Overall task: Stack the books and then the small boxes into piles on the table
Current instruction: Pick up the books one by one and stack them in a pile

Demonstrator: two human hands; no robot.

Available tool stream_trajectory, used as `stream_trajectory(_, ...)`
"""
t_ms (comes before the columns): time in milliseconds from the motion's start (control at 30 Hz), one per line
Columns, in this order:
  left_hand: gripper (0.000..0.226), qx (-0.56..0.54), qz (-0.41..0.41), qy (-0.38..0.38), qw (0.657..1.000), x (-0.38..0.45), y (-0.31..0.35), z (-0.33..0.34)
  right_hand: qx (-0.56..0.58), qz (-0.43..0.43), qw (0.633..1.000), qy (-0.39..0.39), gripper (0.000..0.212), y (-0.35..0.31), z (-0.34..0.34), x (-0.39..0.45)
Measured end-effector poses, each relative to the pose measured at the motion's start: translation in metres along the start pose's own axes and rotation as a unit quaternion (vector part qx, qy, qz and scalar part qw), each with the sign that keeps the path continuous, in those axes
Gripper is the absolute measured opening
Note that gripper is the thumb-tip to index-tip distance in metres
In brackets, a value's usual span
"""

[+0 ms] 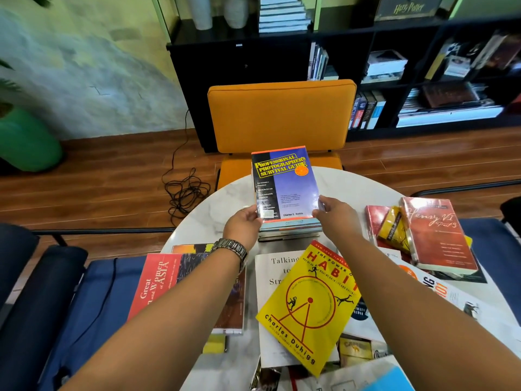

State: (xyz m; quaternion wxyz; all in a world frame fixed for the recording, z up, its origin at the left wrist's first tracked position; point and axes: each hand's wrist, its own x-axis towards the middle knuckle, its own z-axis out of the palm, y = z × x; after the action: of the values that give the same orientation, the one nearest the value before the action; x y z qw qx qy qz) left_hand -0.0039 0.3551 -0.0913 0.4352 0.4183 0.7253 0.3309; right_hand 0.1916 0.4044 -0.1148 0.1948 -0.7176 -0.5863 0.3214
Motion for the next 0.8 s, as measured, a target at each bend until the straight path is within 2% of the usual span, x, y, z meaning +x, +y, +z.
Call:
stream_trajectory(100,0.047,0.002,-0.014,-0.007,1.000,-0.006,-0.005,-0.004,0.006,0.011,1.000,-0.011,0.052,-0.002,-0.001,-0.006)
stream_trajectory(167,0.048,0.010,-0.009,-0.003,1.000,-0.013,-0.010,-0.007,0.000,0.007,1.000,0.015,0.056,-0.002,0.000,-0.015)
stream_trajectory(300,0.041,0.044,0.015,-0.010,0.999,-0.038,-0.031,-0.021,-0.047,-0.061,0.994,0.072,0.051,-0.010,0.006,-0.047)
stream_trajectory(500,0.037,0.233,0.073,-0.072,0.967,-0.083,-0.080,-0.048,-0.001,-0.150,0.987,0.053,0.033,-0.029,0.039,-0.105)
stream_trajectory(667,0.043,0.292,0.051,-0.022,0.955,-0.102,-0.123,-0.081,-0.012,-0.185,0.982,-0.039,0.027,-0.038,0.080,-0.149)
stream_trajectory(800,0.052,0.327,-0.019,0.065,0.942,-0.115,-0.161,-0.117,-0.126,-0.229,0.956,-0.135,0.037,-0.047,0.113,-0.177)
